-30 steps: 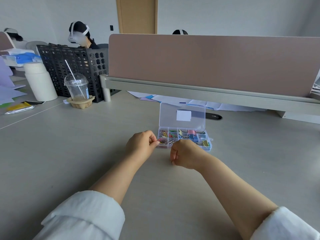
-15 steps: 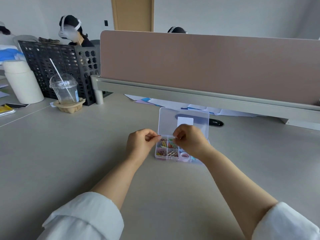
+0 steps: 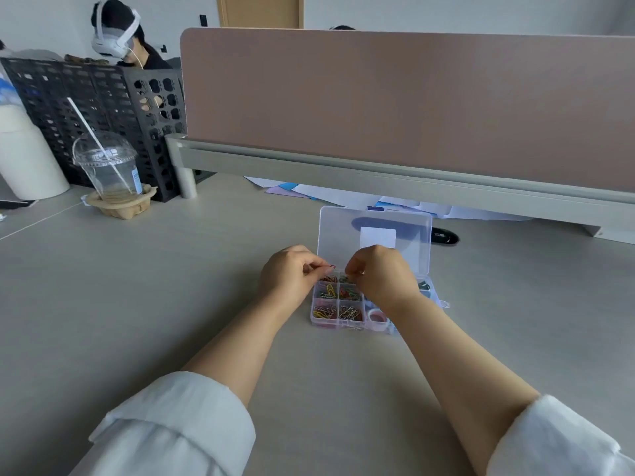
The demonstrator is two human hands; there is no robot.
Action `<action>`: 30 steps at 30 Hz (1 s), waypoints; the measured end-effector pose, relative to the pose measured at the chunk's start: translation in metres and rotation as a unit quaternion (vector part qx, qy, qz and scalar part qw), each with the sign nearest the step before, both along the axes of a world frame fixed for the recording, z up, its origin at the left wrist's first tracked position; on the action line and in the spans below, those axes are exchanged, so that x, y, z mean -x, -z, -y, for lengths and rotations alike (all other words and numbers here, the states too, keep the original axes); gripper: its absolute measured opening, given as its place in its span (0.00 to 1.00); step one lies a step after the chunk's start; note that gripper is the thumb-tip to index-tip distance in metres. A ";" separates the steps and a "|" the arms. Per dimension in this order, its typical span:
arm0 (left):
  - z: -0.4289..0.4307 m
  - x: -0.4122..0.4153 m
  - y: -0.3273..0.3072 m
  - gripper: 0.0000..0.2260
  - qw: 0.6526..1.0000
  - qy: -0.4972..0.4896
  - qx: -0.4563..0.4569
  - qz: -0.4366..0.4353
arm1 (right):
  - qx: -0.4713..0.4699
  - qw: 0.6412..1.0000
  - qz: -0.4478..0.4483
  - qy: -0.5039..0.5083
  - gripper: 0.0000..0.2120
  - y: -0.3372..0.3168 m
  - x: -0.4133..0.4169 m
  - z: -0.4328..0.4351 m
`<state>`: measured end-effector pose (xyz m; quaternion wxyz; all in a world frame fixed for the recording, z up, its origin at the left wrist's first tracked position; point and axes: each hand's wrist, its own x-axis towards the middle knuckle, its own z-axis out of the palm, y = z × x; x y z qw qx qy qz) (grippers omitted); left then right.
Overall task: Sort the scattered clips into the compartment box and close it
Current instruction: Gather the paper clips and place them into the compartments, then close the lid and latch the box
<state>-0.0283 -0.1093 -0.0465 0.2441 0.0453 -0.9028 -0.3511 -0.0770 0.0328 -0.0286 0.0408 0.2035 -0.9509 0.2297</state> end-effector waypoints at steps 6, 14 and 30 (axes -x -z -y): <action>-0.002 -0.001 0.003 0.09 0.992 -0.014 0.119 0.028 | -0.015 1.000 0.007 0.005 0.13 -0.001 -0.006 0.000; 0.004 -0.006 0.000 0.11 0.992 0.001 0.104 0.070 | 0.019 1.000 -0.023 -0.006 0.13 -0.002 -0.007 -0.004; 0.017 -0.019 0.000 0.35 0.964 0.188 0.055 0.178 | -0.074 0.993 -0.067 0.060 0.22 -0.039 0.037 -0.012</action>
